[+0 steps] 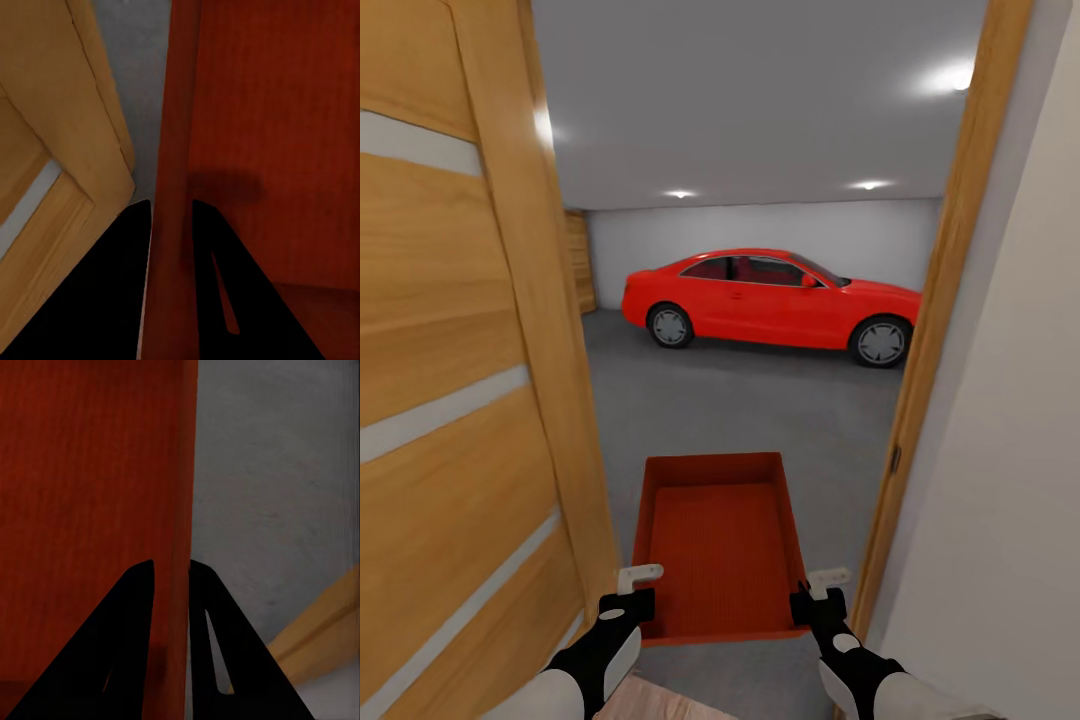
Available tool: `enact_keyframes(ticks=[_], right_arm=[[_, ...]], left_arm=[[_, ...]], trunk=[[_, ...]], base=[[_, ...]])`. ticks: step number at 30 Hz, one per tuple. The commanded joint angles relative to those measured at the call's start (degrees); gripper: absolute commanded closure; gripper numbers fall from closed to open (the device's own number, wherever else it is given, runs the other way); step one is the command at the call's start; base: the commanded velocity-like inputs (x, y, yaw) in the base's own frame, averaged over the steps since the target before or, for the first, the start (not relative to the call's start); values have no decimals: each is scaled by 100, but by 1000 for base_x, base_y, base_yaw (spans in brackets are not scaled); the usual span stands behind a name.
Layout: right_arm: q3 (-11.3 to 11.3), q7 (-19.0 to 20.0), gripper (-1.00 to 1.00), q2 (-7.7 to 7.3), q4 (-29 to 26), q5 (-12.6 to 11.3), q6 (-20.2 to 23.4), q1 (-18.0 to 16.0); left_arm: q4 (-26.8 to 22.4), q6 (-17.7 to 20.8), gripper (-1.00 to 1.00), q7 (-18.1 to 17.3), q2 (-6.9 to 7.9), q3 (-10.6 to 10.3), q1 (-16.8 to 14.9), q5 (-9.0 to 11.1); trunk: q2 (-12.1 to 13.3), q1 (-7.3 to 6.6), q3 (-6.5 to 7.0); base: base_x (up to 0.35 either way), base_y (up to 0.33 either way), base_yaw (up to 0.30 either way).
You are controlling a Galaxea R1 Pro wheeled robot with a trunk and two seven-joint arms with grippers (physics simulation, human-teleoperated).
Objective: Move the two storage containers from the living room to the garage. In the garage, place one container on the floor and stack the other container on top of it (either order is fine).
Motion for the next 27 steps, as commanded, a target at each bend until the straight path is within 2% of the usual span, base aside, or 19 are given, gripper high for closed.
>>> enact_keyframes(ticks=[1, 6, 12, 27], right_arm=[[-303, -73, 100, 1, 19, -42, -14, -7], [-303, -72, 100, 1, 19, -40, -14, -7], [-303, -66, 100, -1, 19, -36, -14, -7], [-303, -72, 100, 1, 19, -35, -14, -7]], left_arm=[[-29, -163, 100, 113, 31, 29, -1, -85], [-29, -163, 100, 113, 31, 30, -1, -85], [-29, -163, 100, 113, 31, 28, -1, -85], [-29, -163, 100, 112, 31, 30, -1, -85]], trunk=[[-6, 3, -8], [-6, 3, -8], [-6, 3, -8], [-6, 3, -8]], base=[[246, 219, -283], [246, 219, -241], [246, 219, -54], [246, 219, -244]])
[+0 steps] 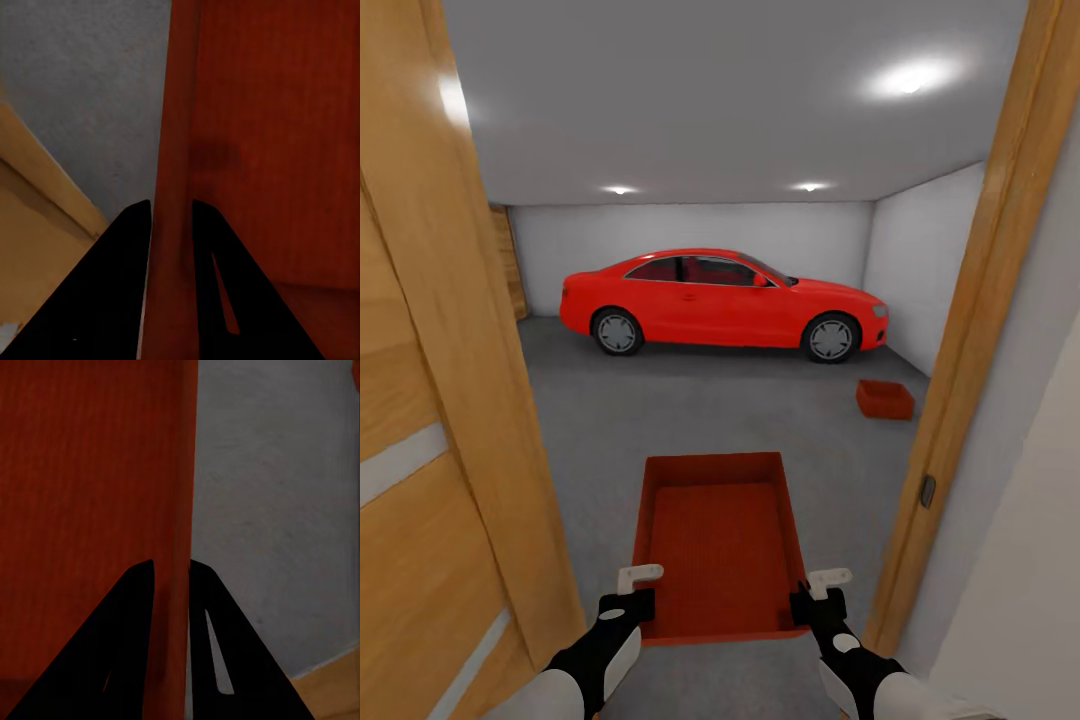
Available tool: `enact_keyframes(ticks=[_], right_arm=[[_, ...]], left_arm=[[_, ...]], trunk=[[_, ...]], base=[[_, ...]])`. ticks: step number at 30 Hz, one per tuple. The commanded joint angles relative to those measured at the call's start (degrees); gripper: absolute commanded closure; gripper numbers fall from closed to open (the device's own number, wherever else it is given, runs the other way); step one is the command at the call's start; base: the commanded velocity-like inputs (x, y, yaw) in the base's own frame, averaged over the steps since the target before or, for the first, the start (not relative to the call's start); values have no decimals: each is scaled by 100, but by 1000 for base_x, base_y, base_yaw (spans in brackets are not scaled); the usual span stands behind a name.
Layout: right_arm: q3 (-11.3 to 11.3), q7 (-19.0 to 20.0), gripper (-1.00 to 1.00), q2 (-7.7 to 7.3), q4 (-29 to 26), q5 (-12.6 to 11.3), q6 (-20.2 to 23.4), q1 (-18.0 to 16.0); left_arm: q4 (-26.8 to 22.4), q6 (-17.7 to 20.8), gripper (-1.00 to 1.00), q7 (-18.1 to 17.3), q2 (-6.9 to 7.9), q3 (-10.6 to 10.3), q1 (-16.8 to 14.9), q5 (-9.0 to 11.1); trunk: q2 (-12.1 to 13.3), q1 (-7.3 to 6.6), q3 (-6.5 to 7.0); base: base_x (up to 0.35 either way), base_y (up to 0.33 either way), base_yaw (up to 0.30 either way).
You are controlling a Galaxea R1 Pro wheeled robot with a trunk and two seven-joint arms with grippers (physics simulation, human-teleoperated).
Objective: Move the two storage containers from the living room to the garage. In the garage, place one container on the floor and stack the other container on top of it (either order is fine).
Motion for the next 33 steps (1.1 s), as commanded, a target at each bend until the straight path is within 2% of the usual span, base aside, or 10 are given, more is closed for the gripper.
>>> enact_keyframes(ticks=[1, 11, 33], right_arm=[[-300, -70, 100, 0, 18, -39, -14, -6], [-300, -73, 100, 0, 18, -38, -14, -6], [-300, -73, 100, 9, 18, -39, -6, -6]], left_arm=[[-27, -162, 100, 112, 30, 30, -2, -85], [-52, -168, 100, 115, 30, 21, -2, -87], [-52, -170, 100, 115, 30, 27, -2, -93]], trunk=[[-6, 3, -8], [-6, 3, -8], [-6, 3, -8]], base=[[246, 219, -39], [171, 149, -156], [3, 0, -6]])
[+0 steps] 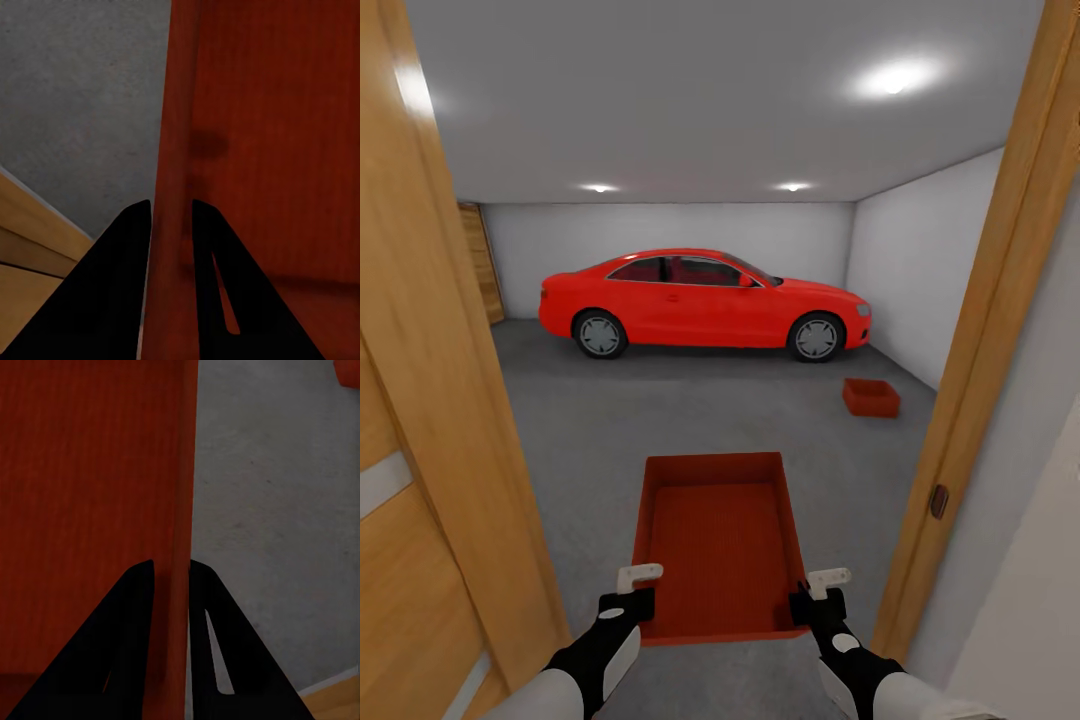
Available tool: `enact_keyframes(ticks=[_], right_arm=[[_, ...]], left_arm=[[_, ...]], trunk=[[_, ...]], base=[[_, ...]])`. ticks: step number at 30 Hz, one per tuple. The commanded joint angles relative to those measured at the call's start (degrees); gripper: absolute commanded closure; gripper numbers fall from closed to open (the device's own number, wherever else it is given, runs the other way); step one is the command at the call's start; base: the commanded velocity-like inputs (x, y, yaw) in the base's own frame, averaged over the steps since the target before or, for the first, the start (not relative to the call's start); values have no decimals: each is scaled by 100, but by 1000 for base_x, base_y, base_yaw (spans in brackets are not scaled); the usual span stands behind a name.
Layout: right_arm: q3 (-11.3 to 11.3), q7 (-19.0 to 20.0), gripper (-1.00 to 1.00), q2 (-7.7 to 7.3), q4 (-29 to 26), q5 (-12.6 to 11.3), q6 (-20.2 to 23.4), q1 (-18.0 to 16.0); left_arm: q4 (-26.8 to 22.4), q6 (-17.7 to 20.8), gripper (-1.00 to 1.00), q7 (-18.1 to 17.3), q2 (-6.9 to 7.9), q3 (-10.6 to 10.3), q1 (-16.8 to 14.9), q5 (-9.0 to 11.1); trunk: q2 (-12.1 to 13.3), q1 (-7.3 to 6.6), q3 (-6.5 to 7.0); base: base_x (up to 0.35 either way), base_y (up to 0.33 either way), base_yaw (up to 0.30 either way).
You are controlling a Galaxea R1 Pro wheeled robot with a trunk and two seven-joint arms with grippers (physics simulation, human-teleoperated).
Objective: Move the two storage containers from the living room to the garage. In the garage, place one container on the floor and stack the other container on top of it (either order is fine).
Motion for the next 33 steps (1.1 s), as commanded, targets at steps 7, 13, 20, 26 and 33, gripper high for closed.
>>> enact_keyframes(ticks=[7, 13, 20, 26, 33], right_arm=[[-296, -69, 100, 0, 15, -23, -13, -5], [-296, -69, 100, 0, 15, -24, -15, -5], [-296, -69, 100, 0, 15, -24, -11, -5], [-296, -69, 100, 0, 15, -24, -11, -5], [-296, -69, 100, 0, 15, -25, -11, -5]], left_arm=[[-26, -204, 100, 123, 20, 32, -3, -81], [-21, -204, 100, 123, 20, 40, -3, -81], [-19, -204, 100, 123, 22, 42, -3, -83], [-19, -204, 100, 123, 21, 44, -3, -80], [-11, -204, 100, 123, 21, 44, -3, -84]], trunk=[[-6, 1, -8], [-6, 1, -8], [-6, 1, -8], [-6, 1, -8], [-6, 1, -8]], base=[[0, -22, 0], [206, 0, 0], [314, 0, 0], [321, 0, 0], [321, 0, 0]])
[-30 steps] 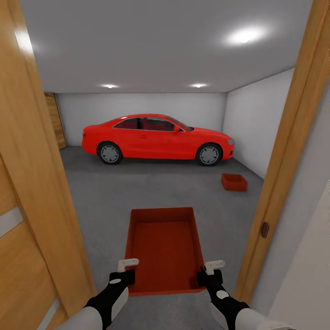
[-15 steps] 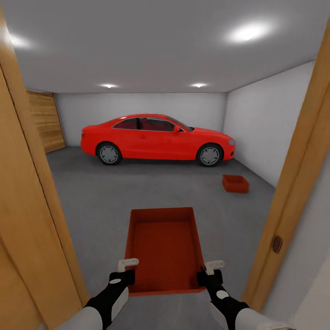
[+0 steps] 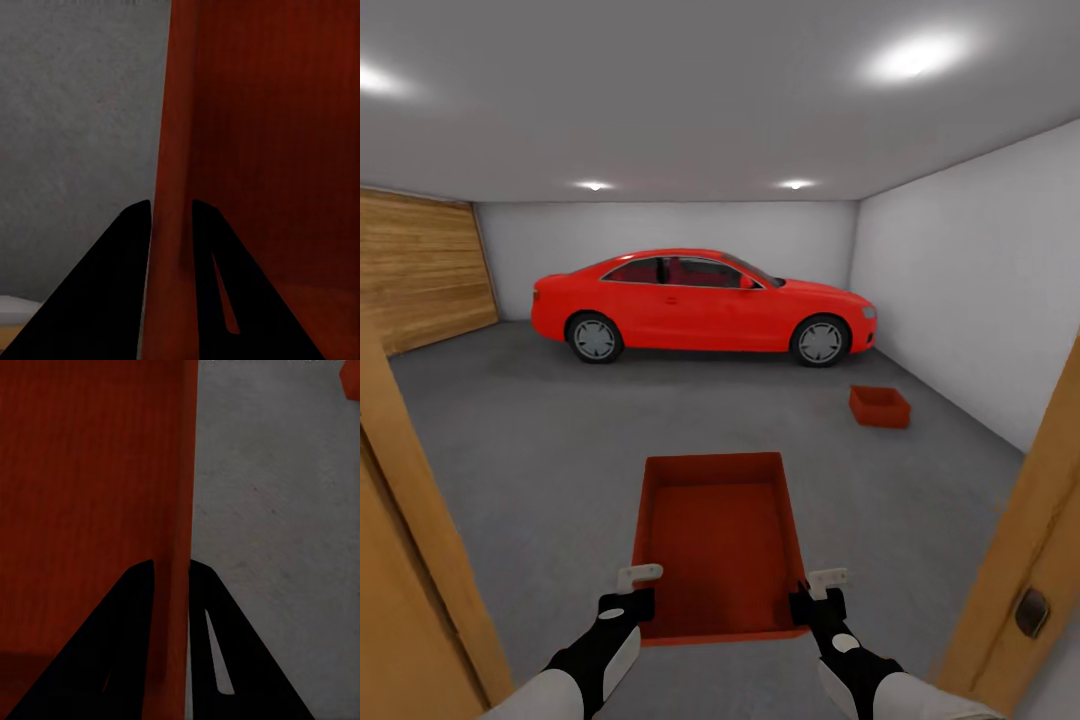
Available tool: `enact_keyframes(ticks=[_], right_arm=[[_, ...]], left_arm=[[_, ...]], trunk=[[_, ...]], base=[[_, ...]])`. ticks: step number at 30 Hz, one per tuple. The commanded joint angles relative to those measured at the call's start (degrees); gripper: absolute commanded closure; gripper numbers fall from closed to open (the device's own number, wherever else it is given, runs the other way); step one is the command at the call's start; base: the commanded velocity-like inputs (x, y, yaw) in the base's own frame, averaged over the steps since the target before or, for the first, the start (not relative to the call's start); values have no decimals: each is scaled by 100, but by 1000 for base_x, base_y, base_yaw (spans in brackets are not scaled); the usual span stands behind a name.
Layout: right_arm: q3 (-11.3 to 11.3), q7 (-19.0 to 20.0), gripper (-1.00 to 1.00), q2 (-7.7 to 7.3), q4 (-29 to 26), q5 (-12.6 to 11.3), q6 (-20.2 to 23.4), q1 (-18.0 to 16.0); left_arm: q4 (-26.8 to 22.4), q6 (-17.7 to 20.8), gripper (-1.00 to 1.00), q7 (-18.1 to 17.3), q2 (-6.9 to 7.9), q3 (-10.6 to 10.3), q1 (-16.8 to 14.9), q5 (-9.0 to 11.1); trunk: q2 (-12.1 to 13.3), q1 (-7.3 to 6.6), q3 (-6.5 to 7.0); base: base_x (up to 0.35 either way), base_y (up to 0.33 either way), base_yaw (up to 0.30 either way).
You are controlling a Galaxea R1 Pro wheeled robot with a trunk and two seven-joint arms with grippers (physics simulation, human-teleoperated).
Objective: Move the two storage containers from the living room to the garage. In the garage, place one container on the floor and stack the other container on top of it (either order is fine).
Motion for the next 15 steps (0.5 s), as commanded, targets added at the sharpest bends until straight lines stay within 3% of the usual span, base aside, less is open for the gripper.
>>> enact_keyframes(ticks=[1, 15], right_arm=[[-310, -67, 100, 0, 15, -19, -10, -5], [-310, -67, 100, 0, 15, -18, -10, -5]], left_arm=[[-26, -188, 100, 128, 21, 35, -3, -85], [-25, -180, 100, 128, 24, 35, -3, -88]], trunk=[[-6, 4, -8], [-6, 4, -8]], base=[[321, 0, 0], [321, 0, 0]])
